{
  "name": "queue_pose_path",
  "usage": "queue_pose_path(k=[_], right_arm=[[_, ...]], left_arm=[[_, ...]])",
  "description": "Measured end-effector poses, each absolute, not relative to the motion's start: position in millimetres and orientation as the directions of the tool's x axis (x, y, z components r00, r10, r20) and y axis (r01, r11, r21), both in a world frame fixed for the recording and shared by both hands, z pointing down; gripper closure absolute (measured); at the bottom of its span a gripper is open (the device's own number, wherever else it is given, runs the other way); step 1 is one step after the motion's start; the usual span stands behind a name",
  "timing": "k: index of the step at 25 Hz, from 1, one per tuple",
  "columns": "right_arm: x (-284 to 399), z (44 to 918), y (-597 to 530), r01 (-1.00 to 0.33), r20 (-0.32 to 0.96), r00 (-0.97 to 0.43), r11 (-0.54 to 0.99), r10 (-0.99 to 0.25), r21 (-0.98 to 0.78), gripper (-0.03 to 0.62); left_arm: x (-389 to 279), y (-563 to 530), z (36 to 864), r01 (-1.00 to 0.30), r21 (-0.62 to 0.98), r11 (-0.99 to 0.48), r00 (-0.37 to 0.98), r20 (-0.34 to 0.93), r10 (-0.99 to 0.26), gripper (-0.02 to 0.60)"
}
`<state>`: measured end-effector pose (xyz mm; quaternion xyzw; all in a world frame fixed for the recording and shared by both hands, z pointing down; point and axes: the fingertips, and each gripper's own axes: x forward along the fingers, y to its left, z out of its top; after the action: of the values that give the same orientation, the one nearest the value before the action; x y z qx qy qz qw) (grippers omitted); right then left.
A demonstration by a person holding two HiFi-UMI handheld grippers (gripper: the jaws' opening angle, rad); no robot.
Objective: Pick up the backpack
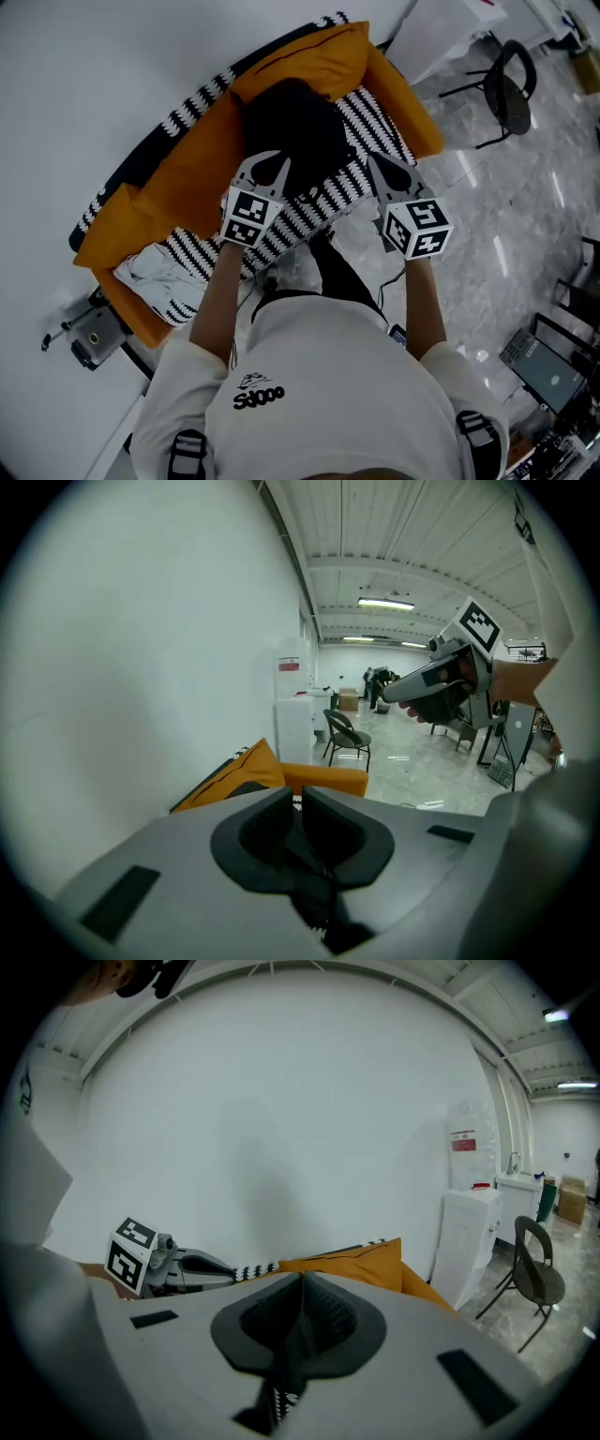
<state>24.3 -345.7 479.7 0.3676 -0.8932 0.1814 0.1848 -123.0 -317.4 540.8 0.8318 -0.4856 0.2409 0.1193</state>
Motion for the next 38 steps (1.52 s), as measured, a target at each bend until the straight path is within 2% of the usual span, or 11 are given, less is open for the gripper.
queue_pose_path(k=[8, 9, 10, 15, 28, 38], right_arm=[[33.0, 510.6, -382.2, -0.661, 0.505, -0.709, 0.715, -0.493, -0.229, 0.557], [33.2, 513.6, -386.8, -0.649, 0.508, -0.716, 0.725, -0.479, -0.231, 0.557], [32.7, 516.5, -391.9, -0.638, 0.510, -0.723, 0.734, -0.466, -0.232, 0.557], [31.8, 537.2, -409.3, -0.620, 0.524, -0.733, 0.742, -0.433, -0.255, 0.557], [16.0, 578.4, -443.7, -0.682, 0.541, -0.689, 0.685, -0.482, -0.259, 0.557], [1.9, 625.6, -451.1, -0.743, 0.582, -0.635, 0.609, -0.508, -0.279, 0.557]], left_arm=[[-120.8, -353.6, 589.6, -0.904, 0.000, -0.428, 0.343, 0.597, -0.725, 0.549], [-119.7, -357.5, 596.1, -0.905, 0.003, -0.425, 0.339, 0.609, -0.717, 0.526], [-119.2, -361.5, 602.4, -0.907, 0.005, -0.422, 0.334, 0.619, -0.711, 0.475], [-118.7, -380.2, 636.7, -0.912, 0.047, -0.408, 0.339, 0.647, -0.683, 0.446], [-137.1, -423.4, 733.8, -0.885, 0.239, -0.401, 0.446, 0.682, -0.580, 0.399], [-147.2, -466.0, 772.0, -0.866, 0.354, -0.352, 0.500, 0.606, -0.619, 0.394]])
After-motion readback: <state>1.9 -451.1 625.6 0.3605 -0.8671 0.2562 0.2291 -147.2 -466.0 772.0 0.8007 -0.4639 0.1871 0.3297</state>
